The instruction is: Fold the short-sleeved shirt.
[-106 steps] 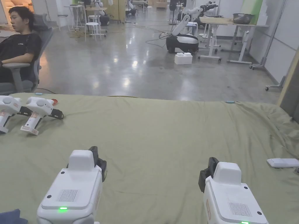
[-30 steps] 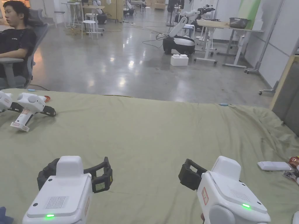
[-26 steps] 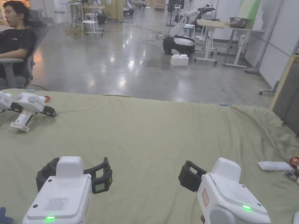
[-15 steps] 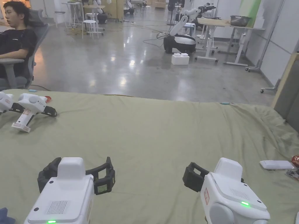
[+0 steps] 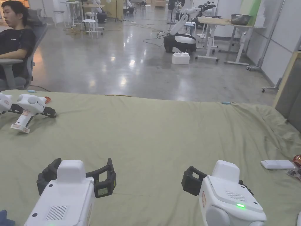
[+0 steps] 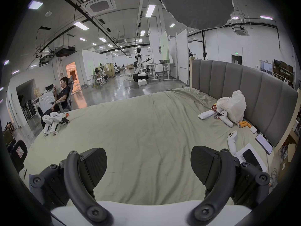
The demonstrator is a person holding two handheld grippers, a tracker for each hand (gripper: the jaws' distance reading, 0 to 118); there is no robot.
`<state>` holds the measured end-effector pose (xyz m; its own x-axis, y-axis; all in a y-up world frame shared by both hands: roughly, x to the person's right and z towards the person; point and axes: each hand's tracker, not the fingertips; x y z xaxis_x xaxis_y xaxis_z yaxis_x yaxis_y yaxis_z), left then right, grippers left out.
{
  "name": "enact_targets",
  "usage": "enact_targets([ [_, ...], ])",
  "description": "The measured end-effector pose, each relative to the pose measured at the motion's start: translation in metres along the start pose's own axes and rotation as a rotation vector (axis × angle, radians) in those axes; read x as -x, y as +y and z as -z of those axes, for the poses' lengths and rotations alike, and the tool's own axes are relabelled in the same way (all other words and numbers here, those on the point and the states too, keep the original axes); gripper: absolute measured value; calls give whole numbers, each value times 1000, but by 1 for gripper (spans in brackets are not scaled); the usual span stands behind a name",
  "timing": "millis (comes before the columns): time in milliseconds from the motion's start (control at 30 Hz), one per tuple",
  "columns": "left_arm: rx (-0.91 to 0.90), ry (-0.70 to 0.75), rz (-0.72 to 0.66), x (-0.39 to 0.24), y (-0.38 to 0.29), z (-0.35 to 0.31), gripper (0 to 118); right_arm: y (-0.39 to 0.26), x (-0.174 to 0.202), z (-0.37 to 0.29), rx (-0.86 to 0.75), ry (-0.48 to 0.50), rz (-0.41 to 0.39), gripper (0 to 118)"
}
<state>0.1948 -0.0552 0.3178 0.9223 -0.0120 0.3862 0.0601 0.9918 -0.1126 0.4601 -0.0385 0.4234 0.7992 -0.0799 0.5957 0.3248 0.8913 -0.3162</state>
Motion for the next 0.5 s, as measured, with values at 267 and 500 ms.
enact_targets([
  [267, 12, 6, -6, 1, 0, 3, 117, -3, 2, 2, -23, 34, 0, 106],
  [500, -2, -16, 34, 3, -5, 3, 117, -6, -3, 6, -97, 62, -13, 106],
])
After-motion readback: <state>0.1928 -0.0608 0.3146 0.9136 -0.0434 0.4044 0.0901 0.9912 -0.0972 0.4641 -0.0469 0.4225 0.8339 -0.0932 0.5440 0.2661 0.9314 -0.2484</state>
